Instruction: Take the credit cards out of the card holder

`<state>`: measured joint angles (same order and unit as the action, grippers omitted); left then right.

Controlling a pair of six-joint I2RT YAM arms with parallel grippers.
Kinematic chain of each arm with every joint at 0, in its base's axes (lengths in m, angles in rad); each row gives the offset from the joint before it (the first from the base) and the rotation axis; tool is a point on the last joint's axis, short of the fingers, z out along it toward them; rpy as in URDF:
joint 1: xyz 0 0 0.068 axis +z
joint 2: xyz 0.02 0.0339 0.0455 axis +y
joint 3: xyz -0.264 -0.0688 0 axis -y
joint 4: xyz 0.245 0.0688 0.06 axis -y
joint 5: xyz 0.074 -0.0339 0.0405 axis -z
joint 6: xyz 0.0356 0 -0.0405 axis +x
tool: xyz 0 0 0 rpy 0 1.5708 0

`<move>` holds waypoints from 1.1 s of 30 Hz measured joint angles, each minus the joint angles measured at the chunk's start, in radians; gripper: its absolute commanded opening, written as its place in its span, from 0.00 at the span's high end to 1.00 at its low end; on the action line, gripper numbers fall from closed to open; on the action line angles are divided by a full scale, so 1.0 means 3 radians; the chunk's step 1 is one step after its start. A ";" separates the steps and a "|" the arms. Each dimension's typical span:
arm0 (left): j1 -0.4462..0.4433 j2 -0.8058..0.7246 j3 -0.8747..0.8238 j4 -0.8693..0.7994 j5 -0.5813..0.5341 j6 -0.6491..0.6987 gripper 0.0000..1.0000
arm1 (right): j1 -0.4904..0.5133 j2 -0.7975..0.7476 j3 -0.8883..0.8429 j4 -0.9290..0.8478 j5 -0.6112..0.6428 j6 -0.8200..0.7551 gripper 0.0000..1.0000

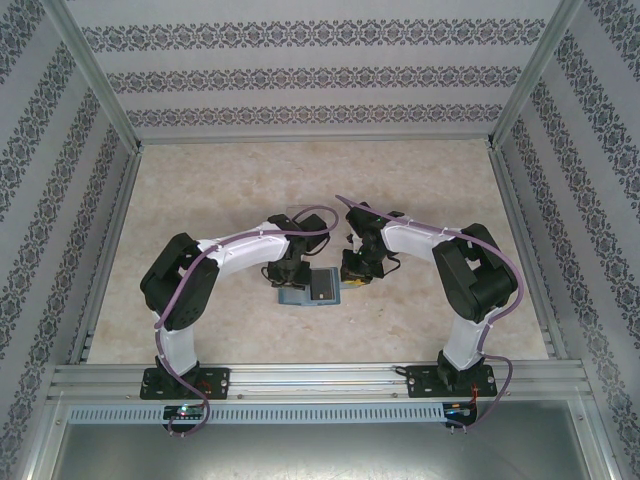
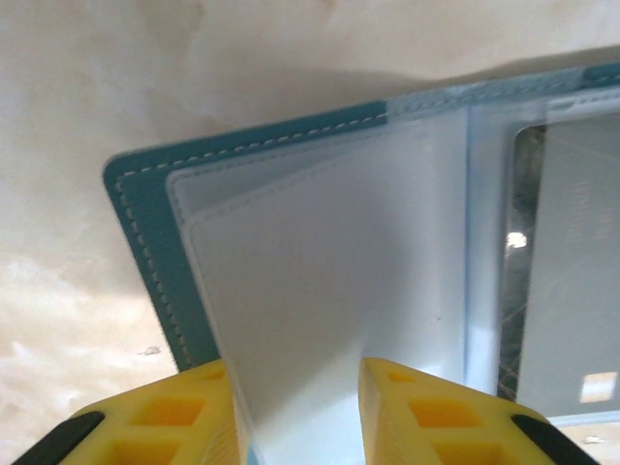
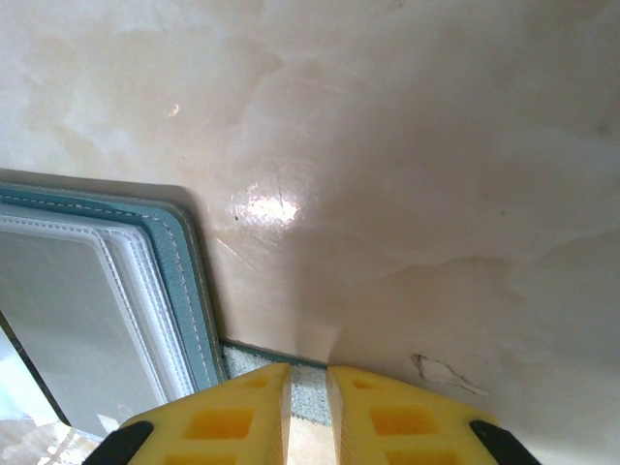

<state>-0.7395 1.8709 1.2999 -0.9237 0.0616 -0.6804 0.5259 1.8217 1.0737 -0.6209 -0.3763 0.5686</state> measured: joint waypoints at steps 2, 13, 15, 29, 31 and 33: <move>0.0000 0.0000 0.0000 -0.0037 -0.0046 0.0018 0.66 | 0.0000 0.0000 0.0000 -0.0001 0.0000 0.0000 0.80; 0.0053 -0.0085 0.0000 -0.0179 -0.0136 0.0100 0.69 | 0.0000 -0.0001 0.0000 -0.0003 0.0000 0.0001 0.79; 0.0100 -0.0182 0.0000 -0.0193 -0.0134 0.0117 0.71 | 0.0001 -0.0004 0.0000 -0.0004 0.0000 0.0001 0.79; 0.0301 -0.0746 -0.0125 0.0324 0.0416 0.0156 0.71 | 0.0033 -0.0113 0.0000 0.0011 0.0039 0.0041 0.77; 0.0329 -0.0787 -0.0258 0.0582 0.0605 0.0099 0.71 | 0.0048 -0.0136 0.0000 0.0029 0.0036 0.0062 0.77; 0.0350 -0.0787 -0.0434 0.0896 0.0818 0.0014 0.72 | 0.0069 -0.0149 0.0000 0.0065 0.0013 0.0099 0.77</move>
<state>-0.6346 1.6348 1.1698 -0.6548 0.3069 -0.6762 0.5465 1.7771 1.0737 -0.6014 -0.3725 0.5983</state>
